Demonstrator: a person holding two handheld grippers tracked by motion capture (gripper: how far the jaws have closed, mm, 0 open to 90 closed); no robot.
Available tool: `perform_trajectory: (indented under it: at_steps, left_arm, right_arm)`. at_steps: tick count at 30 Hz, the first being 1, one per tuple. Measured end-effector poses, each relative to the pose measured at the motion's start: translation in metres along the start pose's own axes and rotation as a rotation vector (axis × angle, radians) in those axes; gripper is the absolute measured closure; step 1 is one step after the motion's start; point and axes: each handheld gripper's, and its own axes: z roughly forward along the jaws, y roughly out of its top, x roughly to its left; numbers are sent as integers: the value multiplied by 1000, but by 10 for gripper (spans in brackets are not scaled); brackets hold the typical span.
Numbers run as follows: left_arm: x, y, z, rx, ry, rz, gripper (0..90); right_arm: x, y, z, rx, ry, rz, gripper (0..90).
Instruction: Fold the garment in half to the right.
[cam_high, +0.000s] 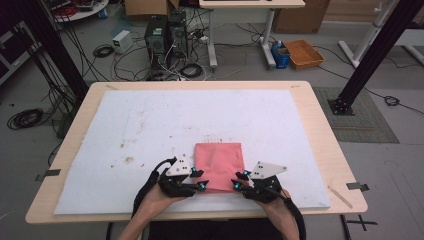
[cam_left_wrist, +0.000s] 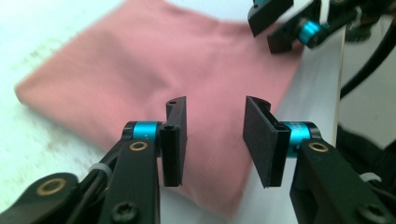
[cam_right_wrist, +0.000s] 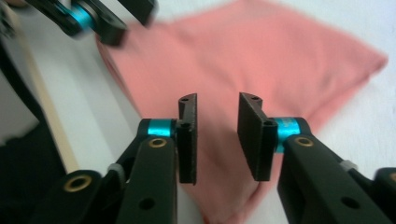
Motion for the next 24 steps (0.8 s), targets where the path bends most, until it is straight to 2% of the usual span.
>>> perform_trajectory:
  at_steps: [1, 5, 9, 12, 14, 17, 19, 21, 24]
  left_arm:
    - [0, -3, 1, 4, -2, -9, 623]
    - [0, -10, 5, 5, -6, -24, 634]
    - [0, -12, 5, -7, -4, -10, 635]
    - [2, -13, 5, -18, -24, -15, 624]
    - [3, -13, 5, -25, -56, -16, 555]
    - [2, -12, 4, -35, -84, -1, 449]
    - [3, -10, 2, -40, -80, -4, 410]
    - [6, -7, -1, -43, -67, -11, 366]
    - [14, -2, -10, -52, -47, -24, 317]
  right_arm:
    - [0, -3, 1, 18, -15, 0, 704]
    - [-4, -13, 2, -3, 9, 33, 719]
    - [-7, -15, 3, -15, 25, 47, 720]
    - [-8, -15, 4, -13, 29, 46, 699]
    - [-8, -15, 4, -13, 32, 54, 636]
    - [-10, -13, 3, -20, 35, 65, 478]
    - [-11, -13, 2, -17, 41, 76, 389]
    - [-10, -13, 1, -17, 25, 83, 304]
    - [-11, -13, -1, -21, 15, 93, 228]
